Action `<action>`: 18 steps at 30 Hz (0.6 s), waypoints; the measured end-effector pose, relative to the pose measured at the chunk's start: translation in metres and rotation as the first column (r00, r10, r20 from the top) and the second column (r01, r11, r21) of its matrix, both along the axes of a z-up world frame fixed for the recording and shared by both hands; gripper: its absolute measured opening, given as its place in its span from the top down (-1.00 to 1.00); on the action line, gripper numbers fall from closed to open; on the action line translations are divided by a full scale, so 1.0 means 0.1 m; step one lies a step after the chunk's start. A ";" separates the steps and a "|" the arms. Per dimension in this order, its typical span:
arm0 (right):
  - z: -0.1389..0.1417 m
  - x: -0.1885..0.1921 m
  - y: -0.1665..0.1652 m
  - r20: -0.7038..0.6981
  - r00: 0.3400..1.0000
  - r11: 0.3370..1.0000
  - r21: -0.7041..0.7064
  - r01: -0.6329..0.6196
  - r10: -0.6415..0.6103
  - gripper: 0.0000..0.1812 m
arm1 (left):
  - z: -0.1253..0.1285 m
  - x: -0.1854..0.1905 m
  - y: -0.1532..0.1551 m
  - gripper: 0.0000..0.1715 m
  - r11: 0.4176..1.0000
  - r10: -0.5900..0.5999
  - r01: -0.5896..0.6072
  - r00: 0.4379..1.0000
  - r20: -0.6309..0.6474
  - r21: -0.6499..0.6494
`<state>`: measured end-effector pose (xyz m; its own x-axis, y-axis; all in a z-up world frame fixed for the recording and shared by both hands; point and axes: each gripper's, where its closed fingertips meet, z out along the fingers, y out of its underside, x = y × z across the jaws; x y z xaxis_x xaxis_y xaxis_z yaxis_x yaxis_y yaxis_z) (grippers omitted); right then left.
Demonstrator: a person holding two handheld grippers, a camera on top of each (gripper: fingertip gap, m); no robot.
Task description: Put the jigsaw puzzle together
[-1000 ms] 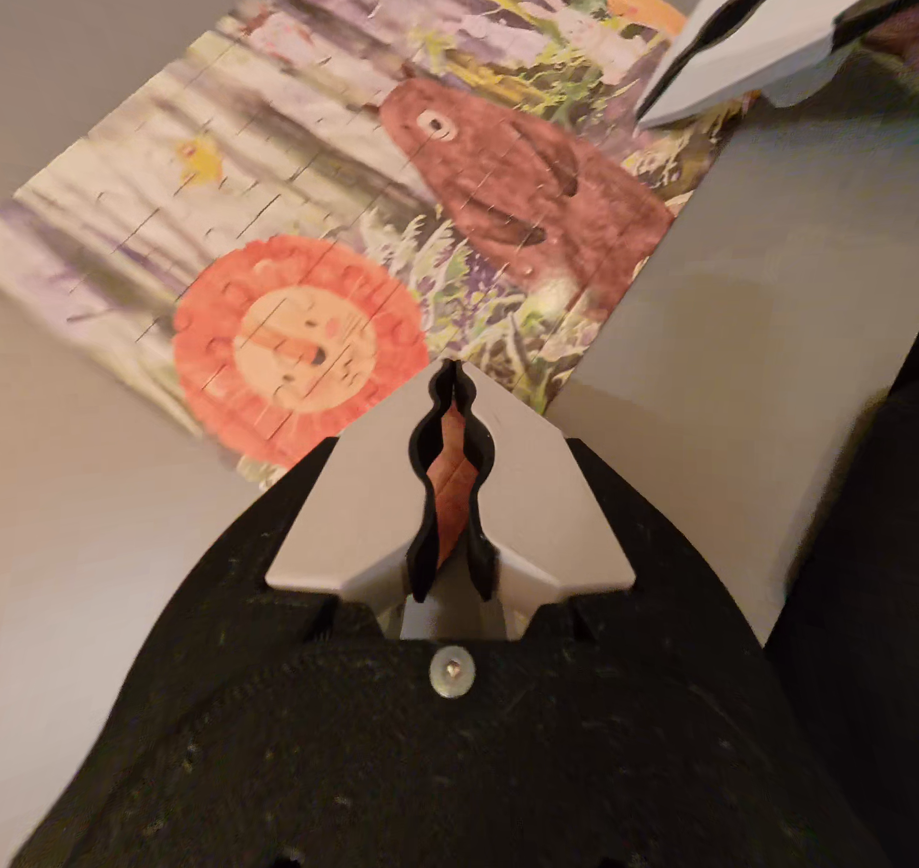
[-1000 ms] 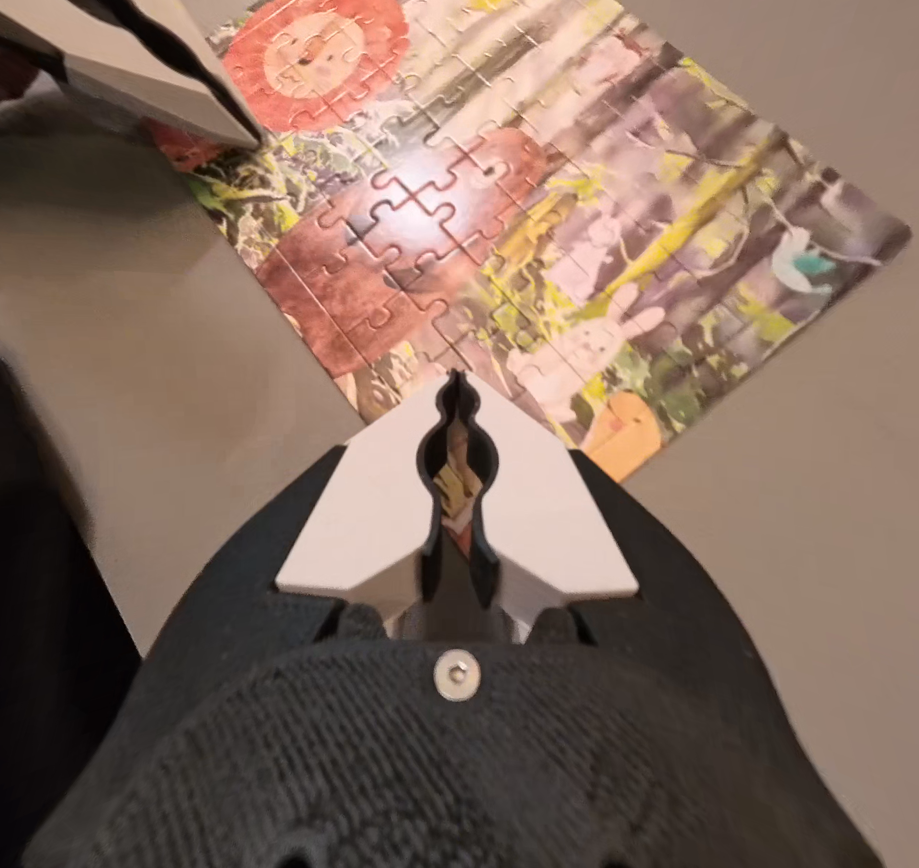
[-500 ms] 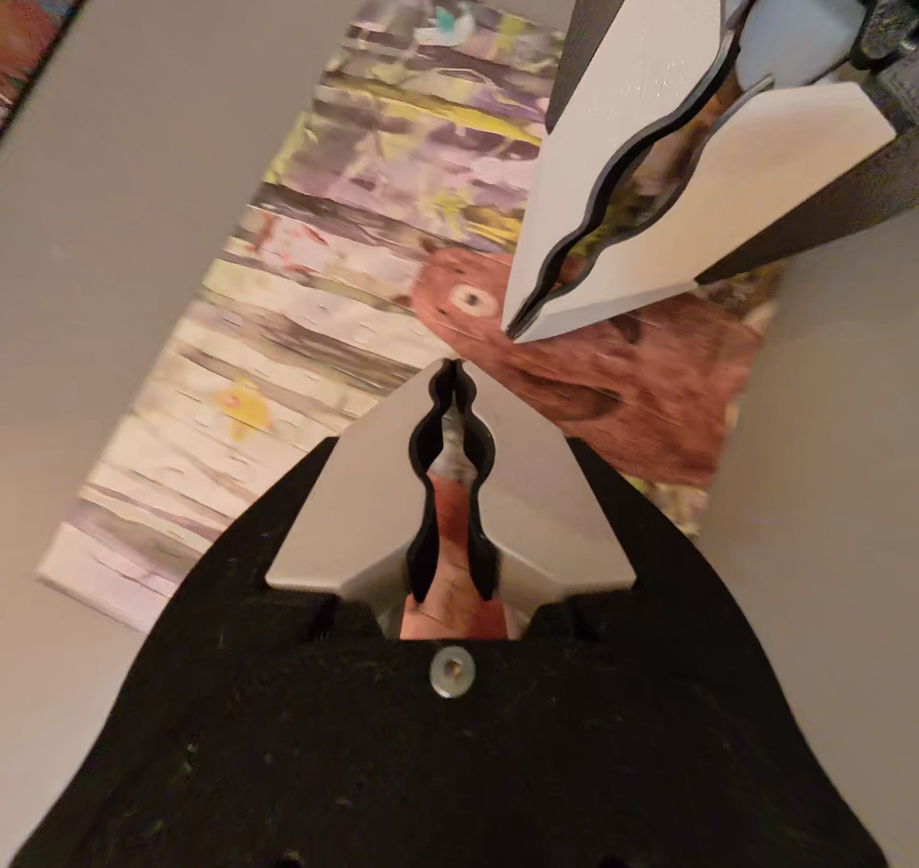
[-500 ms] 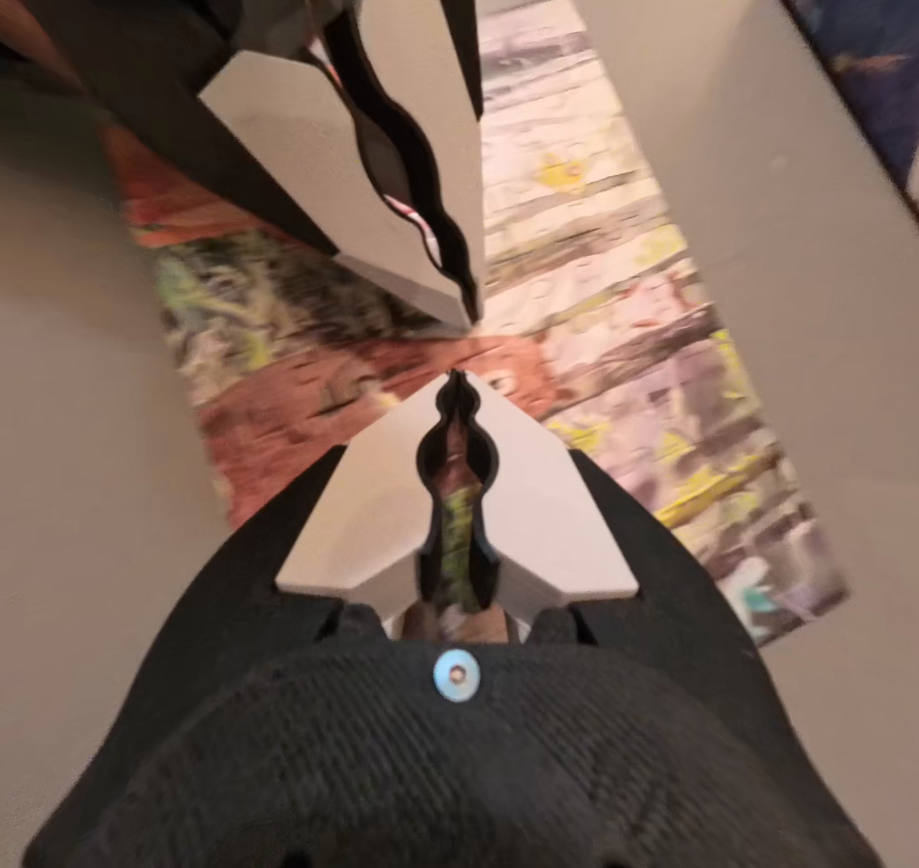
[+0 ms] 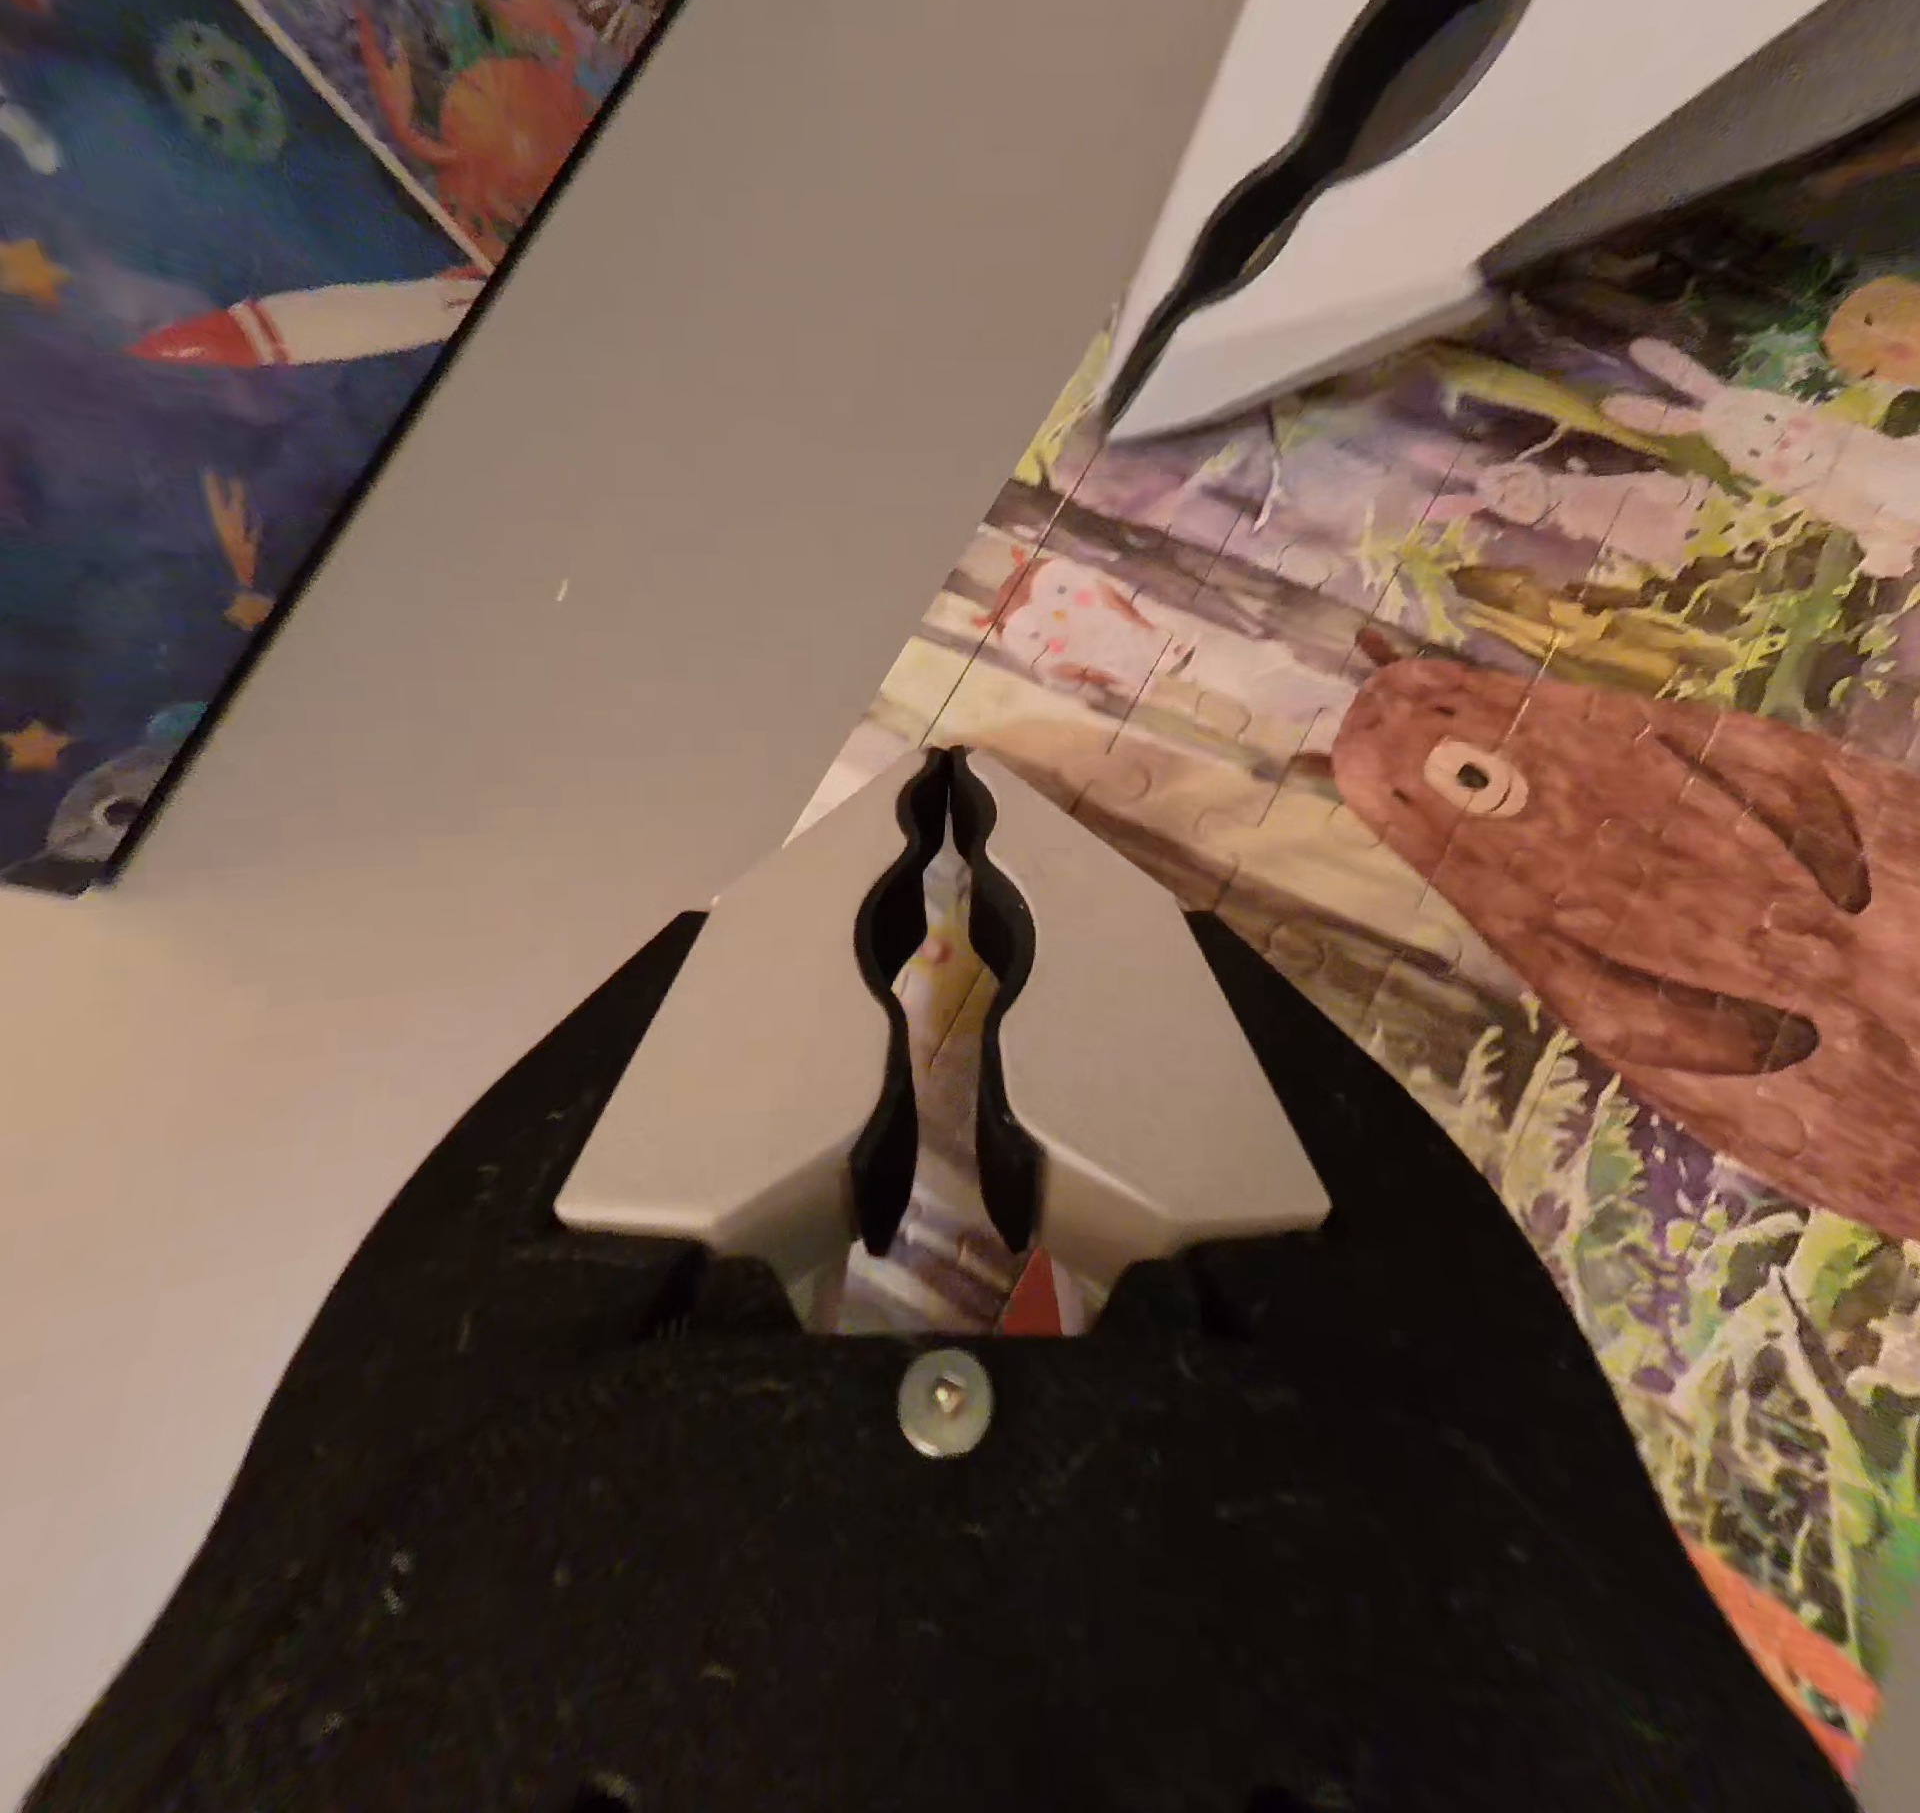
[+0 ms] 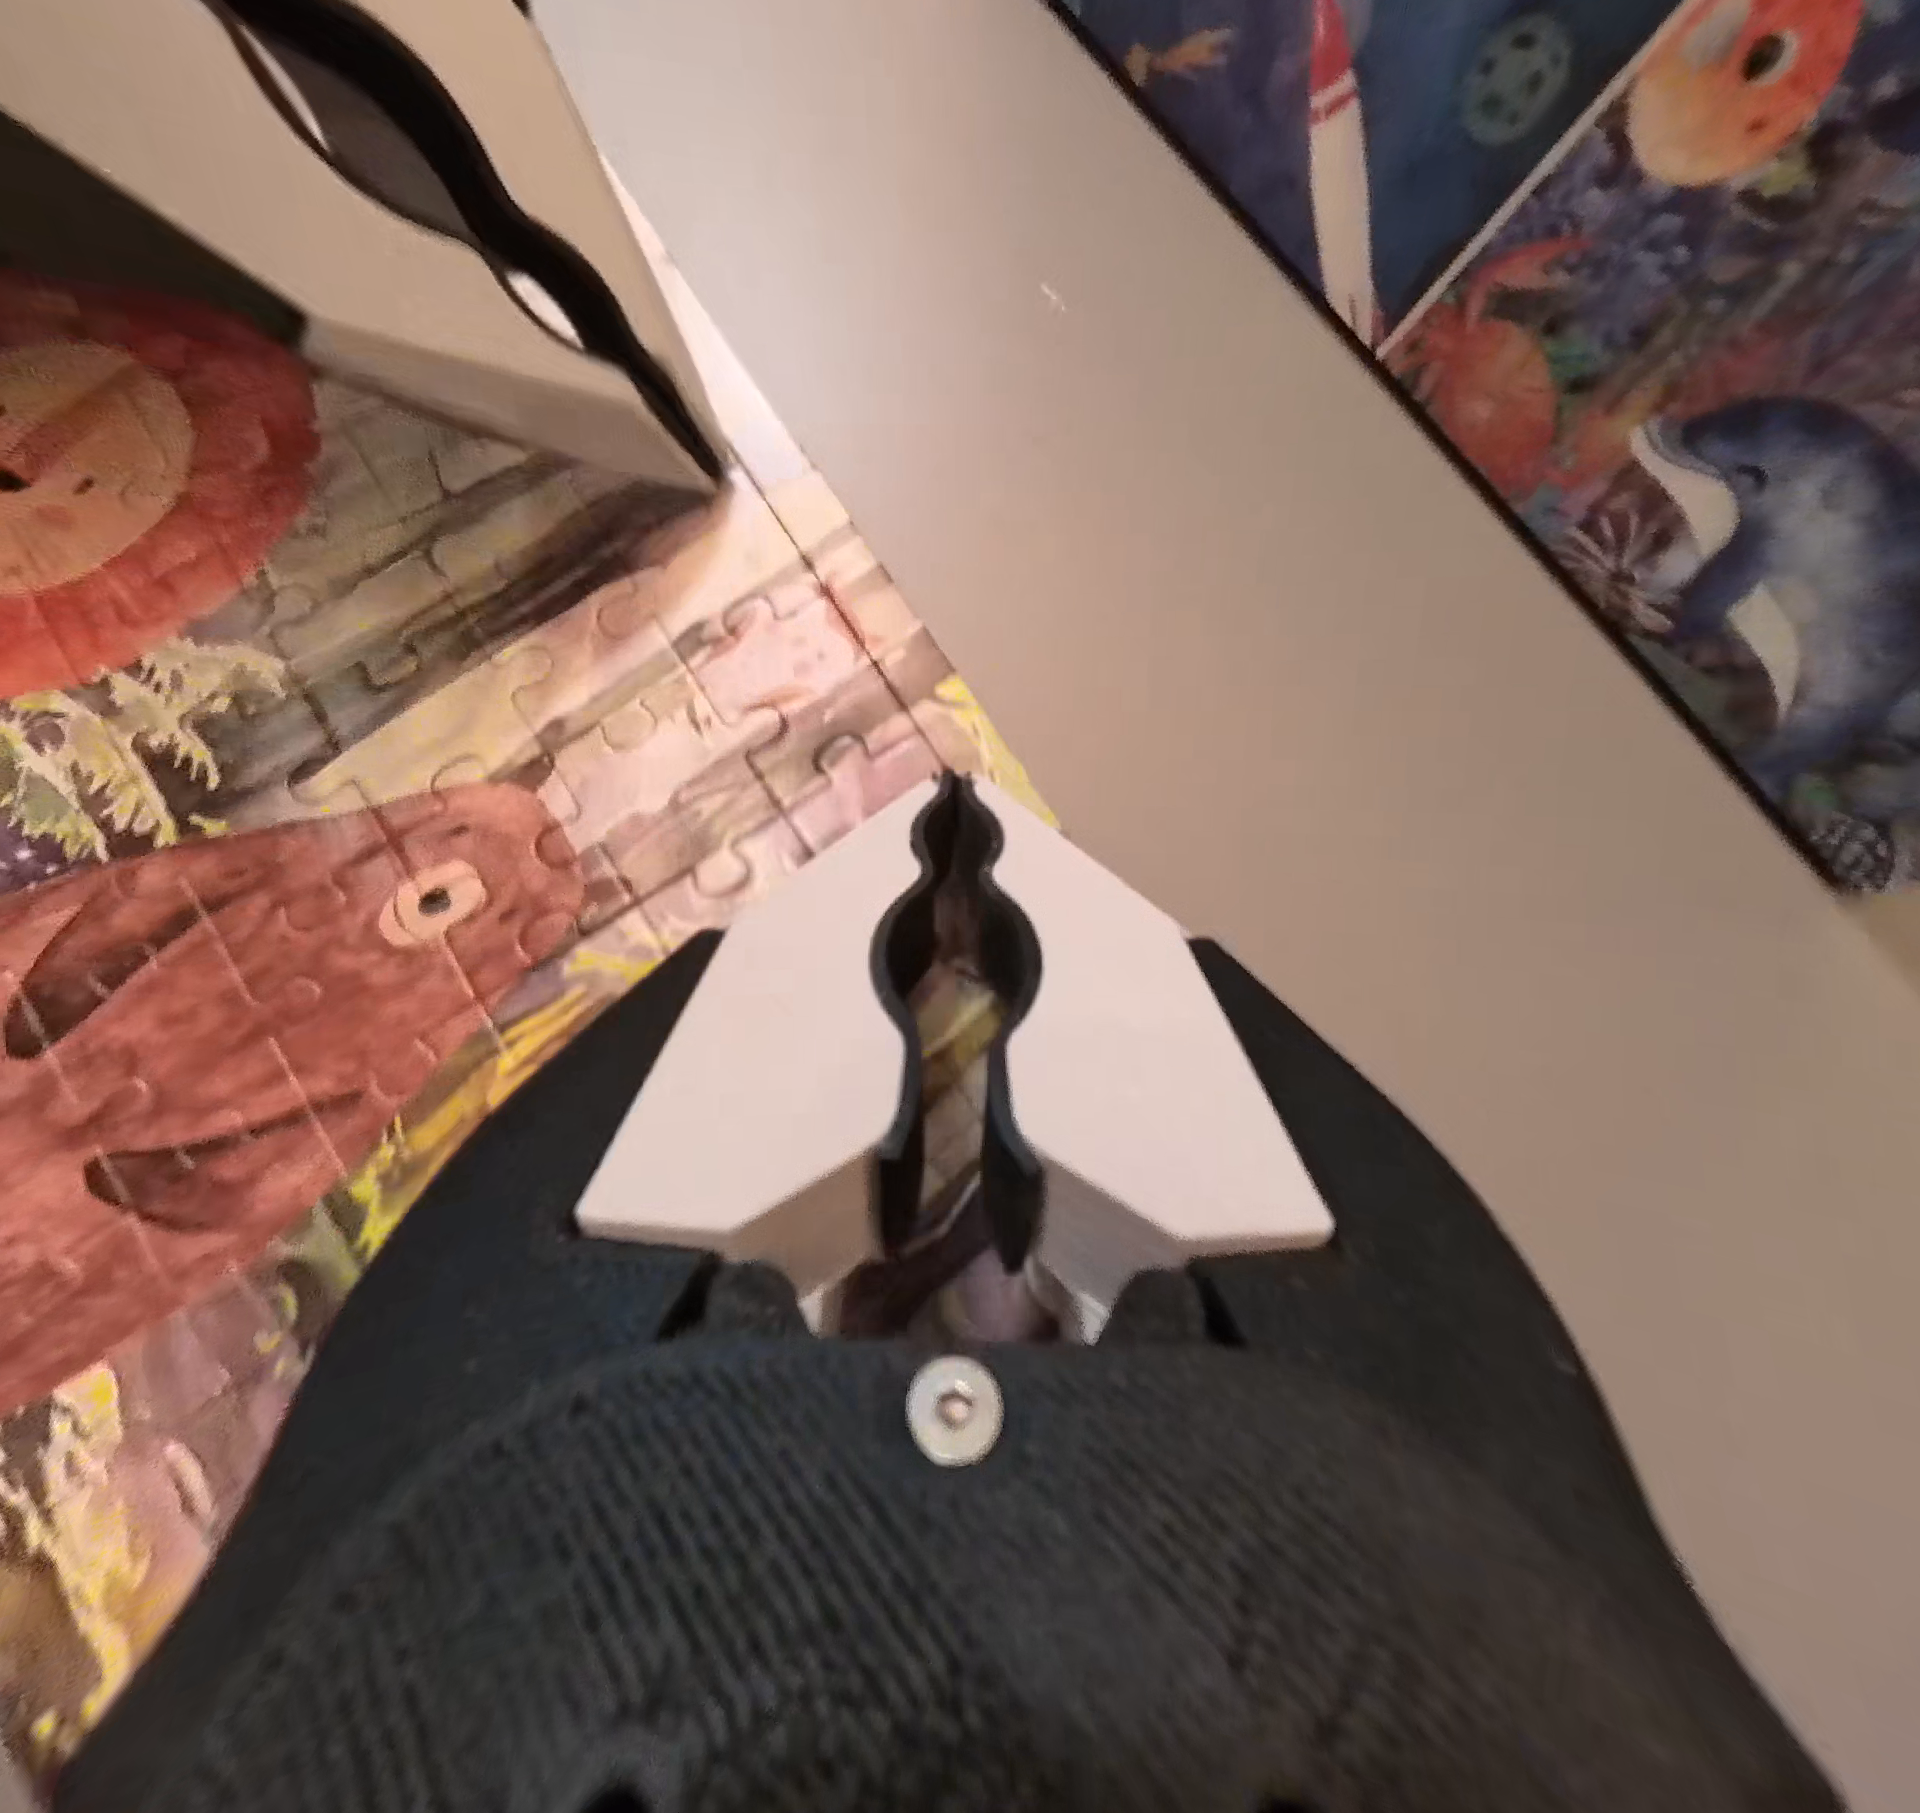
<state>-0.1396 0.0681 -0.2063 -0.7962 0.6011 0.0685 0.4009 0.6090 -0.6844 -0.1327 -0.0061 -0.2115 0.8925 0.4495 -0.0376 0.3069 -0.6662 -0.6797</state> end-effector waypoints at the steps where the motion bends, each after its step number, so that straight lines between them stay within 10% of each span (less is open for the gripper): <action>1: 0.00 0.03 0.04 0.015 1.000 1.000 -0.015 0.008 -0.008 1.00 | 0.00 0.00 -0.06 0.99 1.000 0.011 -0.011 1.000 0.008 0.007; 18: 0.00 1.67 -0.05 0.136 0.982 0.987 -0.109 -0.115 0.129 1.00 | 0.02 1.45 -0.24 1.00 0.992 -0.056 0.041 0.991 0.123 0.119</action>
